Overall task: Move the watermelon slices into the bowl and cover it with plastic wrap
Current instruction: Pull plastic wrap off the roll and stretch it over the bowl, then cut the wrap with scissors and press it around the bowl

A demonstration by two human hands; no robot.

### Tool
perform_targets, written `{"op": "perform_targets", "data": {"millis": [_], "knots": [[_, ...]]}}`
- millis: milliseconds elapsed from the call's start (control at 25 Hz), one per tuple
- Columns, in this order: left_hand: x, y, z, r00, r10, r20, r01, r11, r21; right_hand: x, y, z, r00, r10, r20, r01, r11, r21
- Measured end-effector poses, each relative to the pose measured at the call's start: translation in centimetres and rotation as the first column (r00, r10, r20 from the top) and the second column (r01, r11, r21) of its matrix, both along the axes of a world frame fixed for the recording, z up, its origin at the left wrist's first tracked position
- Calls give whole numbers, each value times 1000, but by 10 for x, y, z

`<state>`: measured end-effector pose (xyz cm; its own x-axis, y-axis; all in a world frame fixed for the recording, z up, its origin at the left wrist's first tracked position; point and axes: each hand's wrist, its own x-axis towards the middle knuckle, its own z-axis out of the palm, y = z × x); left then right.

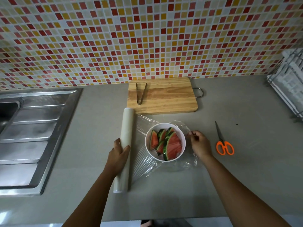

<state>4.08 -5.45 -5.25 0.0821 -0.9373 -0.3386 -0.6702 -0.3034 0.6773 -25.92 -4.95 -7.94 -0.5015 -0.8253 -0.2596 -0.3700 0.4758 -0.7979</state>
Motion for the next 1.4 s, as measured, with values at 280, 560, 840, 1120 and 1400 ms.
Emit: {"op": "perform_targets", "data": {"millis": [280, 560, 840, 1120, 1400], "knots": [[-1, 0, 0, 1000, -1, -18, 1, 1000, 18, -19, -10, 22, 698, -296, 652, 117, 946, 303], [-1, 0, 0, 999, -16, -31, 17, 999, 28, -23, -15, 24, 534, -424, 732, 258, 906, 336], [-1, 1, -2, 999, -17, -28, 17, 1000, 21, -40, 16, 25, 926, -276, -258, 275, 961, -42], [-1, 0, -2, 1000, -16, -13, 17, 999, 29, -52, 35, 20, 873, -85, -481, 196, 963, 185], [-4, 2, -2, 1000, -1, 13, 1, 1000, -5, -67, 38, 23, 862, 20, -507, 144, 948, 284]]}}
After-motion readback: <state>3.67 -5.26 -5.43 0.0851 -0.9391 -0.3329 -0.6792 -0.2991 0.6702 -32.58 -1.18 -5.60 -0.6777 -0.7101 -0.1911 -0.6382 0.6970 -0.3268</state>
